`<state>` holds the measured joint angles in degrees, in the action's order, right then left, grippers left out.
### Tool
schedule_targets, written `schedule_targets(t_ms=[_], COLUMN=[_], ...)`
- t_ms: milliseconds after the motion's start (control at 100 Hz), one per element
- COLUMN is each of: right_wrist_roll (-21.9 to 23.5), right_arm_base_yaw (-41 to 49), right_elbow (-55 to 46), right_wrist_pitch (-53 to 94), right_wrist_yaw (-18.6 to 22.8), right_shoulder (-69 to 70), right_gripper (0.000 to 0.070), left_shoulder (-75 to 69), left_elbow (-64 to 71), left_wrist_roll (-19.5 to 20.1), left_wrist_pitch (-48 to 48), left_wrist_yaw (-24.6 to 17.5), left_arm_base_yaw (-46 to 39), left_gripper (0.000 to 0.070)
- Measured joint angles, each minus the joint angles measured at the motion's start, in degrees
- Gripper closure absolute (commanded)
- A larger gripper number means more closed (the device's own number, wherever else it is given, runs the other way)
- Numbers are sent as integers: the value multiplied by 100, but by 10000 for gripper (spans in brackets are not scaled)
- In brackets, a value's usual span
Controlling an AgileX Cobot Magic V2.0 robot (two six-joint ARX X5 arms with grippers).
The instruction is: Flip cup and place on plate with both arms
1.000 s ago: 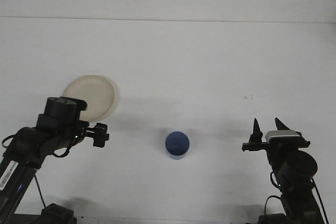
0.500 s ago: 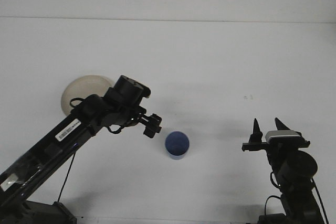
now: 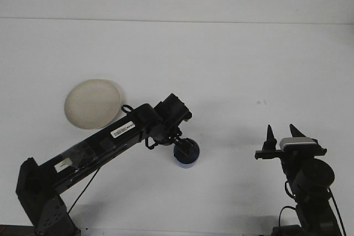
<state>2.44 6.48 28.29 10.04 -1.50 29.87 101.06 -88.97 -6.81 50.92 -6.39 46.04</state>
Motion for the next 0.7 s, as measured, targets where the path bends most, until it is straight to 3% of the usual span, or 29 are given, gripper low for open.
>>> schedule_targets(t_ms=[210,280,430,700], right_wrist_roll=[0,0,0,0], right_arm_base_yaw=[0,0,0,0], right_elbow=[0,0,0,0], right_wrist_pitch=[-2,-2,-2,-2], right_wrist_yaw=[0,0,0,0], right_shoulder=[0,0,0,0], right_gripper=[292,292,292,292], left_shoulder=[391,509,581,584], left_elbow=[0,0,0,-37], left_wrist_roll=[7,17,94,136], left_wrist_pitch=[-2,-2,-7,175], left_wrist_yaw=[0,-2,0,0], left_arm_base_yaw=[28,28,46,98], left_gripper=[230,343,699,689])
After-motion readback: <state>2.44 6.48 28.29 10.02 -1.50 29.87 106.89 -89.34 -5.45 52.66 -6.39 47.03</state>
